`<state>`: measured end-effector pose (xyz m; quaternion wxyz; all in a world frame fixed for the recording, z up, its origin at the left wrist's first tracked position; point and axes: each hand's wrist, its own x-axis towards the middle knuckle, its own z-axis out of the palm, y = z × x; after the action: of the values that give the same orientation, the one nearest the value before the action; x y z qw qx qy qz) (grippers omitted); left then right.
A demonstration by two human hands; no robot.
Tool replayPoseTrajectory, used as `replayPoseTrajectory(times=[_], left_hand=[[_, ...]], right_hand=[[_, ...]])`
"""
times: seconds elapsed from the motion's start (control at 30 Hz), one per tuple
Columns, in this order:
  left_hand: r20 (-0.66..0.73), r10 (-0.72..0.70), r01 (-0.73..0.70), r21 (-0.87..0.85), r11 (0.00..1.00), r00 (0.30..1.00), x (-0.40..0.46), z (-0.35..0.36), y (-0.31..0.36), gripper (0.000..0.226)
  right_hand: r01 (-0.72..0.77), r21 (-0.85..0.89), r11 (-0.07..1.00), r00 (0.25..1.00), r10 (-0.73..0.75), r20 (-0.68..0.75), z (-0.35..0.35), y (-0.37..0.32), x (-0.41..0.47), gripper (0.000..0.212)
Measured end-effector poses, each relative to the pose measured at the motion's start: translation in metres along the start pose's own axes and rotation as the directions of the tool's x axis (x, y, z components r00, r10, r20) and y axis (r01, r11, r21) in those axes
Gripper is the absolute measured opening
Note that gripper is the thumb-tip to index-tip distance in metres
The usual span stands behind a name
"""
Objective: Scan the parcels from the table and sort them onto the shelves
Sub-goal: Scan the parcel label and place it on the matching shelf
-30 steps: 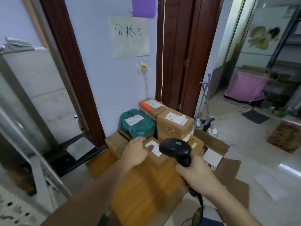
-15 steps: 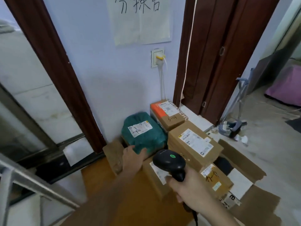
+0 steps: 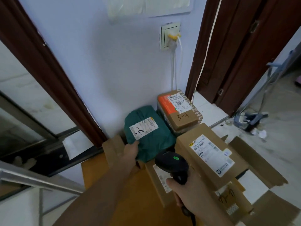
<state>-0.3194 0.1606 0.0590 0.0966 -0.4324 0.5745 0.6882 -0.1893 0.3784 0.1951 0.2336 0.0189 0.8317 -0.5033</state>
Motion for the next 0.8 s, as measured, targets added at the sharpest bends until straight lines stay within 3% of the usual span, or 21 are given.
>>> replayPoseTrajectory(times=[0.13, 0.27, 0.33, 0.4, 0.47, 0.53, 0.6, 0.67, 0.73, 0.8], left_hand=[[-0.046, 0.006, -0.014, -0.161, 0.987, 0.999, -0.012, 0.006, -0.024, 0.033], [-0.147, -0.012, -0.027, -0.263, 0.964, 0.989, -0.03, 0.015, -0.049, 0.031], [-0.08, -0.071, 0.033, -0.403, 0.914, 0.994, -0.045, 0.022, -0.055, 0.024], [0.084, -0.102, 0.13, -0.509, 0.851, 0.991, -0.057, 0.027, -0.06, 0.03], [0.173, -0.104, 0.172, -0.452, 0.875, 0.98, -0.06, 0.027, -0.06, 0.036], [0.144, -0.123, 0.166, -0.338, 0.926, 0.982, -0.059, 0.021, -0.055, 0.031], [0.021, -0.159, 0.158, -0.291, 0.944, 0.987, -0.052, 0.008, -0.052, 0.038], [-0.235, -0.135, 0.077, -0.241, 0.967, 0.963, -0.043, -0.01, -0.047, 0.074], [-0.395, 0.059, -0.101, -0.086, 0.991, 0.917, -0.036, -0.027, -0.036, 0.081], [-0.416, 0.268, -0.236, 0.126, 0.963, 0.869, -0.029, -0.038, -0.015, 0.073]], right_hand=[[-0.02, 0.017, 1.0, 1.0, 0.02, 0.014, 0.002, 0.006, 0.012, 0.032], [-0.026, -0.004, 1.0, 1.0, 0.026, -0.015, 0.008, 0.008, 0.019, 0.035], [-0.024, 0.019, 1.0, 0.999, 0.025, -0.033, 0.01, 0.008, 0.02, 0.026], [-0.042, 0.063, 0.997, 0.999, 0.044, -0.028, 0.013, 0.009, 0.021, 0.021], [-0.065, 0.073, 0.995, 0.998, 0.066, -0.015, 0.016, 0.01, 0.023, 0.024], [-0.082, 0.066, 0.994, 0.996, 0.084, -0.026, 0.018, 0.011, 0.024, 0.029], [-0.097, 0.083, 0.992, 0.995, 0.099, -0.013, 0.019, 0.012, 0.024, 0.032], [-0.095, 0.083, 0.992, 0.995, 0.096, 0.003, 0.02, 0.013, 0.022, 0.033], [-0.08, 0.077, 0.994, 0.997, 0.081, -0.005, 0.021, 0.014, 0.021, 0.036], [-0.075, 0.086, 0.993, 0.997, 0.077, -0.021, 0.021, 0.014, 0.017, 0.035]])
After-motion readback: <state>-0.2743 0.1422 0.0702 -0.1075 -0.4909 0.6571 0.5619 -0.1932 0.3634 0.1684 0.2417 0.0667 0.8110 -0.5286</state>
